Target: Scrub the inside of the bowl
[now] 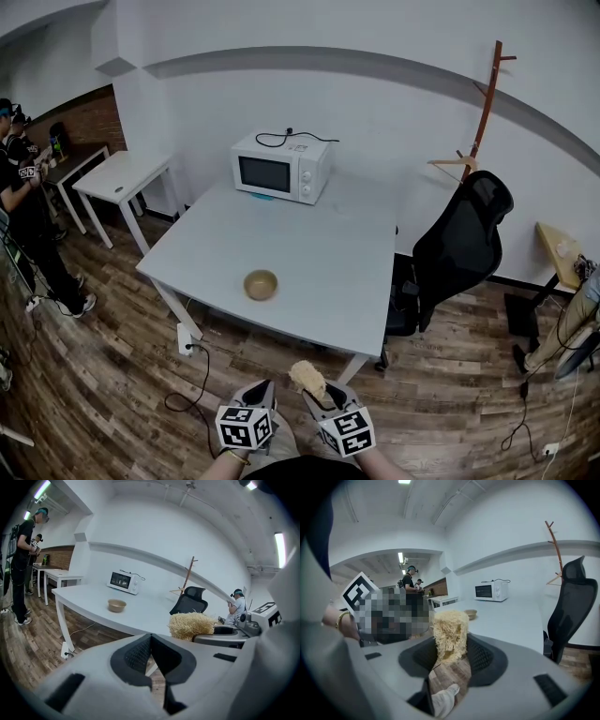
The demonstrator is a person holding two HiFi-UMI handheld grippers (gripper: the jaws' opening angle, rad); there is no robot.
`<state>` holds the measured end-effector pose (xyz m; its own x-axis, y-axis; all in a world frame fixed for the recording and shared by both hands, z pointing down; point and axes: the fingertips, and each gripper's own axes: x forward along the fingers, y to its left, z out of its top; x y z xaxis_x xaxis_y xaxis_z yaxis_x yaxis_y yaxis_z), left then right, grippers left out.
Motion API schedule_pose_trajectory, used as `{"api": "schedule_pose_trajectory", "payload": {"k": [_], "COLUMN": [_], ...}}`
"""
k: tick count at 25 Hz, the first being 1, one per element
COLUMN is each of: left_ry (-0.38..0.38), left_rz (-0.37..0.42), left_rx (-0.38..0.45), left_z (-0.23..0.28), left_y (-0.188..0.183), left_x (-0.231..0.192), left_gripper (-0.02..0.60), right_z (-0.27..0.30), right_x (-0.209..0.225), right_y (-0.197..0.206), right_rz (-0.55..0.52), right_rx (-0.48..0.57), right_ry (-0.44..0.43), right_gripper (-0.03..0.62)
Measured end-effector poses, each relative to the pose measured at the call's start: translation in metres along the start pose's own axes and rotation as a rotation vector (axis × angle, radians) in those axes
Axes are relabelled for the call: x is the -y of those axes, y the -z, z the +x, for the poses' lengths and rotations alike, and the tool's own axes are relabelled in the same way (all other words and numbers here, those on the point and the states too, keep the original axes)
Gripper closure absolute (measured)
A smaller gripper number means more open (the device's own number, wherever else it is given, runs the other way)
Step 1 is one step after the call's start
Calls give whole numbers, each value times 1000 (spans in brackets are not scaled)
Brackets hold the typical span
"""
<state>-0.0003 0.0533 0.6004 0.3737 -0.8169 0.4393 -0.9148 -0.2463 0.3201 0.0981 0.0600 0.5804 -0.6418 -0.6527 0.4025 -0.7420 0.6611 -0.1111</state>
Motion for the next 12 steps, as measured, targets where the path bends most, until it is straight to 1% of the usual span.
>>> {"api": "schedule_pose_trajectory", "payload": {"k": [12], "left_ry": [-4], "left_rz": [-19], "left_rx": [-22], "left_z": [-1], "left_y": [8], "left_x": [-9], "left_gripper": [563], "right_z": [5], "right_x": [-8], "right_y": [2], "right_rz": [-7], "right_rx": [-13], "right_ry": [-17], "right_gripper": [419]}}
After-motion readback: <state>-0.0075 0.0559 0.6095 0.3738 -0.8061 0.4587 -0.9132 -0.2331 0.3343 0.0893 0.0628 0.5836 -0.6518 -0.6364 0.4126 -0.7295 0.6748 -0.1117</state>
